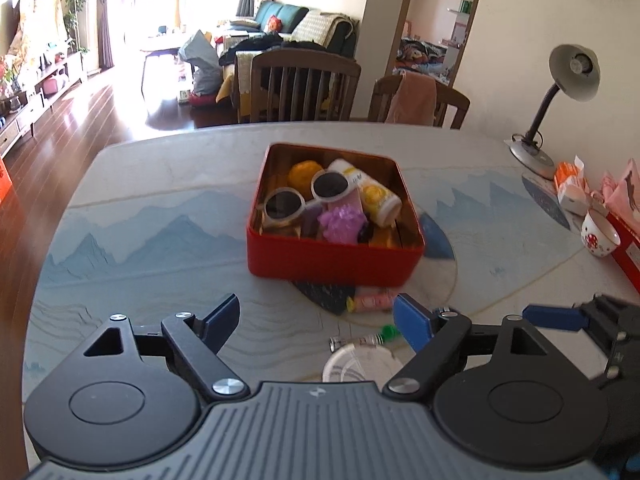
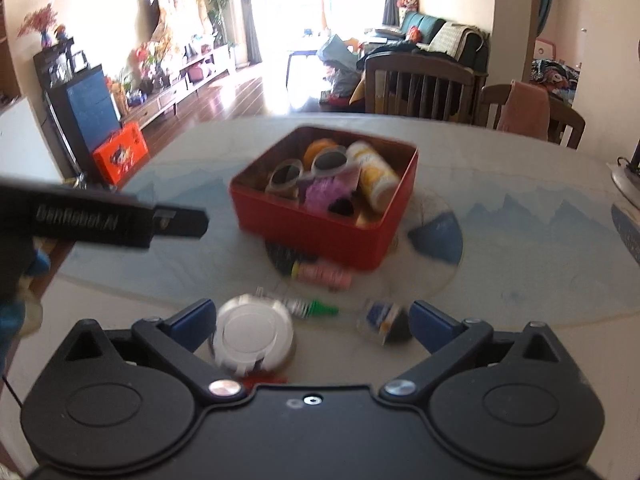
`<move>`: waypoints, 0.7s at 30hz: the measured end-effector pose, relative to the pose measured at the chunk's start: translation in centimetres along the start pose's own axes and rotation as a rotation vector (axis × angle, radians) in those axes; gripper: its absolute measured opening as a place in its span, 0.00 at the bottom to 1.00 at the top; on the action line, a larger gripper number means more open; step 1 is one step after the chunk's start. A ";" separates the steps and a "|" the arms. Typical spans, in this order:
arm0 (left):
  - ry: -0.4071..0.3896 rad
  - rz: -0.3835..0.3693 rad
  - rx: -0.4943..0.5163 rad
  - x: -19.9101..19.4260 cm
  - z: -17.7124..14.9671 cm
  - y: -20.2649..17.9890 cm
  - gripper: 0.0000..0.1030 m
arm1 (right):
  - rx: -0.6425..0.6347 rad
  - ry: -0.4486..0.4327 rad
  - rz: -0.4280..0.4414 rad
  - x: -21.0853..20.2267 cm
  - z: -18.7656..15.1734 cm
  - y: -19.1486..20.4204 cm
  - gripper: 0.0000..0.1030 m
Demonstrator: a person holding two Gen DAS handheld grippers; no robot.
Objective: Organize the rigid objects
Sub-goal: 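Withdraw both open grippers from the tin toward the silver compact and red packet, then grasp the silver round compact with the left gripper while the right grasps the red candy packet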
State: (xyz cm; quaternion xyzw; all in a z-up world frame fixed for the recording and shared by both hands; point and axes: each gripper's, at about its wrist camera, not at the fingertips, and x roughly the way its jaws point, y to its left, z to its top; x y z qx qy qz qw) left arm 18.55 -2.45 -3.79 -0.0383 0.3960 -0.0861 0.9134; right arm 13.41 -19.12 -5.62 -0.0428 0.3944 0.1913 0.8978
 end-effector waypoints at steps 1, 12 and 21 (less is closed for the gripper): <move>0.008 0.000 0.001 0.1 -0.3 -0.1 0.82 | -0.006 0.012 0.011 0.1 -0.6 0.3 1.00; 0.097 -0.033 -0.032 1.9 -2.9 -1.5 0.82 | -0.077 0.083 0.041 1.6 -4.1 3.1 0.97; 0.177 -0.048 -0.013 4.3 -4.2 -3.0 0.82 | -0.088 0.101 0.064 3.1 -5.1 3.2 0.91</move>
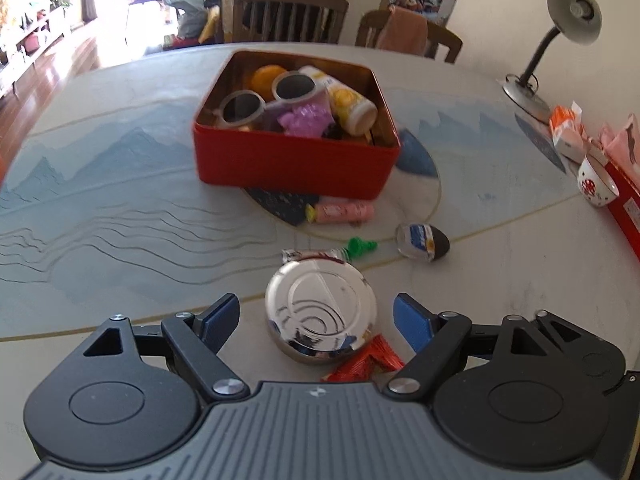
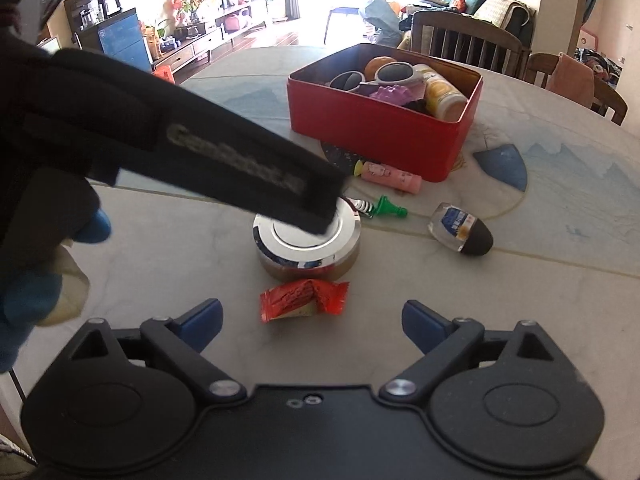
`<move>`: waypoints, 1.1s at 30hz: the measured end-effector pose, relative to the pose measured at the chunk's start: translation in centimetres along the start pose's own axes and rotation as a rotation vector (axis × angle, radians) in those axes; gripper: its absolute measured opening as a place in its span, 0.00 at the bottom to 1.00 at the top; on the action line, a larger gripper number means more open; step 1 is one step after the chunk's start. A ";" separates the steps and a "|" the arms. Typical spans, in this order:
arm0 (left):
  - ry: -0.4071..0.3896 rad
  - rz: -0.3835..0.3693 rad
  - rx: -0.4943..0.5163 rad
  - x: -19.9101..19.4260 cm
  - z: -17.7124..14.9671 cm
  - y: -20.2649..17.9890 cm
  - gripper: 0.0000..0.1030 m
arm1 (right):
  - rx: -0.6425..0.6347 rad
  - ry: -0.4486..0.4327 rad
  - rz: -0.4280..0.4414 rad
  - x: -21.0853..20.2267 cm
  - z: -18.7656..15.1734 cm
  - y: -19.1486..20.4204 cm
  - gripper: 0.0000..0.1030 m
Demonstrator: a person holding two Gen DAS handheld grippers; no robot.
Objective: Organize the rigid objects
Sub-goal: 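Grasp the silver round compact with the left gripper while the right grasps the red candy packet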
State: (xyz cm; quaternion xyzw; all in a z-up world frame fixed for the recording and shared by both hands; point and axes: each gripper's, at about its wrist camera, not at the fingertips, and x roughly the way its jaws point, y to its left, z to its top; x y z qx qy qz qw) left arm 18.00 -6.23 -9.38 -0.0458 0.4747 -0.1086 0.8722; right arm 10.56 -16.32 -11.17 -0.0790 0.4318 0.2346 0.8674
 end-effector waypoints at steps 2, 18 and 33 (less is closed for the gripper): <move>0.012 -0.002 0.009 0.5 0.0 -0.3 0.82 | -0.002 0.004 0.014 0.3 0.0 -0.1 0.89; 0.089 0.050 0.023 4.5 0.4 -1.0 0.82 | -0.076 0.015 0.043 1.6 -0.2 -0.6 0.71; 0.081 0.074 0.057 5.0 0.5 -1.0 0.76 | -0.161 -0.003 0.029 0.9 -0.7 0.7 0.40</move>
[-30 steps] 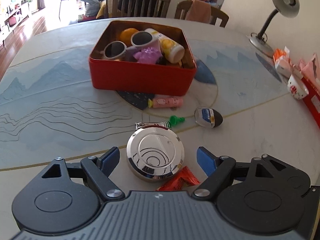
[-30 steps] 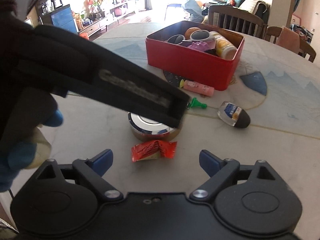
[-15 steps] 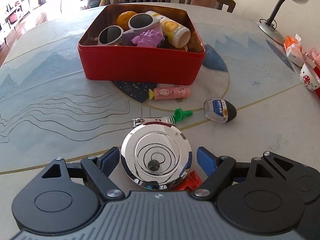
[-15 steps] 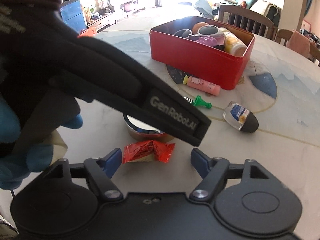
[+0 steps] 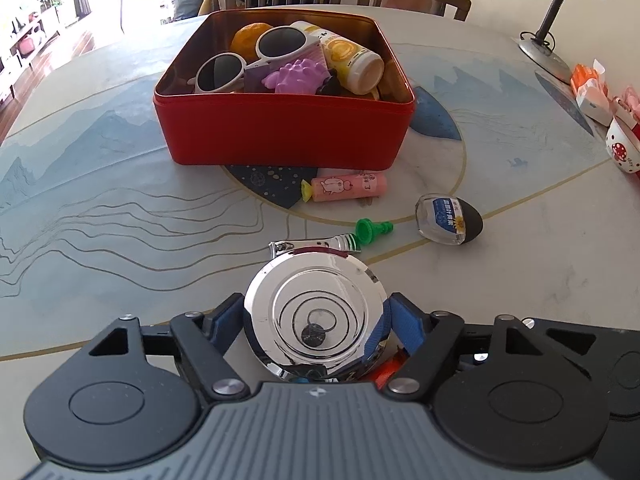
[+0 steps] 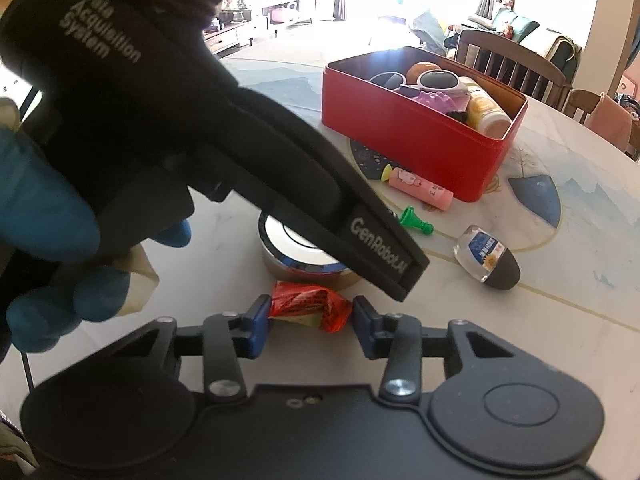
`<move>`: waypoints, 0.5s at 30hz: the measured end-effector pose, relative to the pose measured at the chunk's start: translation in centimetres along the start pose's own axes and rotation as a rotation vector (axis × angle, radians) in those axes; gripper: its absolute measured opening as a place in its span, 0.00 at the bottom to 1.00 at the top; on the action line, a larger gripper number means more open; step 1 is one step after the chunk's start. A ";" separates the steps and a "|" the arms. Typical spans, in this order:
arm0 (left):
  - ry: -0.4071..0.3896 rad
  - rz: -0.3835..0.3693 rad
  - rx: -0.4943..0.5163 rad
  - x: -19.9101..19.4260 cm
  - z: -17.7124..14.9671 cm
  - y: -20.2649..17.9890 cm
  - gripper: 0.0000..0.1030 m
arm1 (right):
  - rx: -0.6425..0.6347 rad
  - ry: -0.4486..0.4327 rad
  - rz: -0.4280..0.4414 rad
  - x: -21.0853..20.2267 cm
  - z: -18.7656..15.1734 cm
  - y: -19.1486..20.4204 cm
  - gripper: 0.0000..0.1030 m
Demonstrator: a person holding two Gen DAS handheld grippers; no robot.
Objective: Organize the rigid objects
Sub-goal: 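Grasp the silver round compact with the left gripper while the right grasps the red candy packet, then carry the silver compact and the red packet over the red tin with both grippers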
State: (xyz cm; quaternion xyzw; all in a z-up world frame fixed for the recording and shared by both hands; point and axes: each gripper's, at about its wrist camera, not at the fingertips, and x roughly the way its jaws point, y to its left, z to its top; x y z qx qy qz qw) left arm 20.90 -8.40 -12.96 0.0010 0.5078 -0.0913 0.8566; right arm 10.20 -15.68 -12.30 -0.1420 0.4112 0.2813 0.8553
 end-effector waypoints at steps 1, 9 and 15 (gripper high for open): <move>-0.002 0.003 0.002 0.0 0.0 0.0 0.76 | 0.001 0.000 0.000 0.0 0.0 0.0 0.39; -0.012 0.023 -0.020 -0.6 -0.1 1.0 0.75 | 0.029 0.001 -0.020 0.0 0.2 -0.8 0.37; -0.014 0.033 -0.046 -1.5 0.0 1.8 0.75 | 0.087 -0.010 -0.043 -0.8 0.2 -1.8 0.37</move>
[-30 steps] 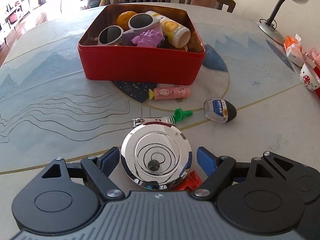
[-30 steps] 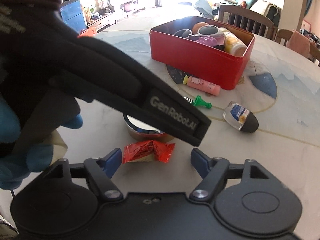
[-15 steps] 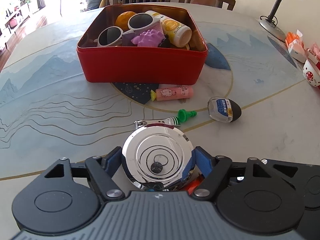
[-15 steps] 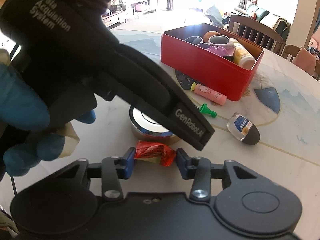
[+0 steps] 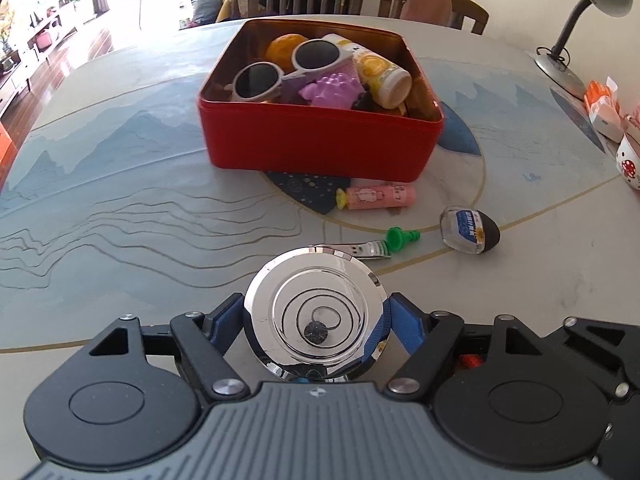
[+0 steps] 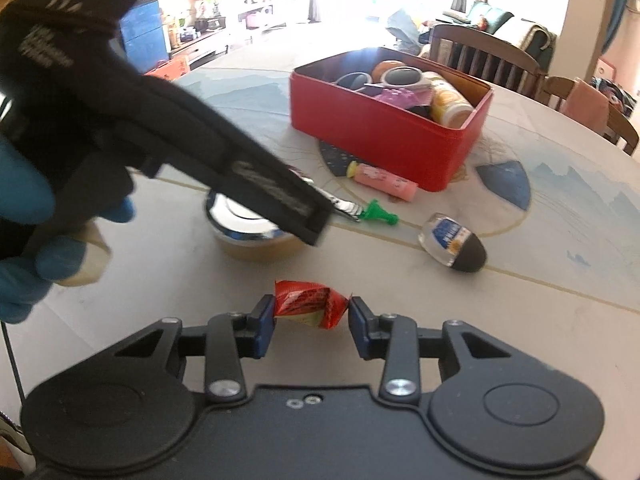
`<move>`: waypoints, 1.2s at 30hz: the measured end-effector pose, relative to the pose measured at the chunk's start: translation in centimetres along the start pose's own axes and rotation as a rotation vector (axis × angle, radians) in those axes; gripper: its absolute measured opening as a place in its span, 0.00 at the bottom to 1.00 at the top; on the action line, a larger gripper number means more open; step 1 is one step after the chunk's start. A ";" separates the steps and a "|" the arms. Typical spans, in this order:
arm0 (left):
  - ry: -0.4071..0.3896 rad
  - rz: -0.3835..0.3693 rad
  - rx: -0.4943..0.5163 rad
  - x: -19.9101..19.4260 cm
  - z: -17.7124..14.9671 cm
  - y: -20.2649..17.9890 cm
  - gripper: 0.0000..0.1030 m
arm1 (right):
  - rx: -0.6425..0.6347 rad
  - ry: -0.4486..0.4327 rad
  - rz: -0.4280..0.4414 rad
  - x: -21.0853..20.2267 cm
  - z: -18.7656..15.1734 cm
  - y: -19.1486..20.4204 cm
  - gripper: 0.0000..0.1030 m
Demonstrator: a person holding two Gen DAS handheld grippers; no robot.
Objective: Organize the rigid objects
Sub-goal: 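Carry the silver compact and the red packet over the red tin with both grippers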
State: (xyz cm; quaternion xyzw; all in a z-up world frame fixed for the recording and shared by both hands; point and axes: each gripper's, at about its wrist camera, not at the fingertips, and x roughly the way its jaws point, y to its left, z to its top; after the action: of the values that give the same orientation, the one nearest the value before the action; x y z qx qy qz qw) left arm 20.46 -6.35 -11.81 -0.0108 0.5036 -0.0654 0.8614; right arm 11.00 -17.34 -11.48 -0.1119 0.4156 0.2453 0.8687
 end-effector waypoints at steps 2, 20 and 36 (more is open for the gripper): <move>-0.006 0.003 -0.004 -0.5 0.0 0.3 0.75 | 0.019 -0.006 -0.013 -0.3 0.1 -0.5 0.37; -0.100 0.034 -0.096 -4.3 1.7 3.2 0.75 | 0.089 -0.130 -0.074 -3.7 4.2 -3.7 0.37; -0.199 0.044 -0.100 -6.5 6.5 3.7 0.75 | 0.045 -0.194 -0.099 -3.9 9.5 -5.0 0.37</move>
State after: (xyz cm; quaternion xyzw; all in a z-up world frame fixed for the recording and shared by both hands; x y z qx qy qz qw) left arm 23.32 -2.22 -3.29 -0.0491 0.4183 -0.0198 0.9068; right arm 17.81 -19.10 -2.50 -0.0888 0.3288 0.2022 0.9182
